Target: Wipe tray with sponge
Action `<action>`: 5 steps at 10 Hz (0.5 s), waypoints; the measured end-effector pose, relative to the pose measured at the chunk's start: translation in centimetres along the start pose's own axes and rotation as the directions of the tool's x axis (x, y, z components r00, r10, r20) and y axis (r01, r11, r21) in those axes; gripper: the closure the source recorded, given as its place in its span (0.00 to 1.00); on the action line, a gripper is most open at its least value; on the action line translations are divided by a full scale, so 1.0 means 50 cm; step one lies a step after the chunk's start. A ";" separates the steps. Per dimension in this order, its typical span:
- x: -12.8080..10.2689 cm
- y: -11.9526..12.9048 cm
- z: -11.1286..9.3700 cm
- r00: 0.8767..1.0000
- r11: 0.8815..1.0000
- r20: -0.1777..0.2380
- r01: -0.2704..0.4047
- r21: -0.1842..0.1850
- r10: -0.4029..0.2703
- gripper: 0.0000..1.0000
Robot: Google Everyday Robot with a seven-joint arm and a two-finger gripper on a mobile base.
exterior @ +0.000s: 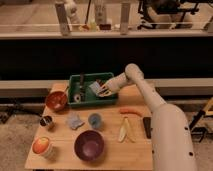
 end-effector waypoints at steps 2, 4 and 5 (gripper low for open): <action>-0.002 -0.001 0.010 1.000 1.000 0.026 -0.004 -0.006 0.004 1.00; -0.002 -0.002 0.017 0.998 1.000 0.055 -0.003 -0.010 0.004 1.00; -0.006 -0.004 0.025 0.997 1.000 0.072 0.001 -0.016 0.000 1.00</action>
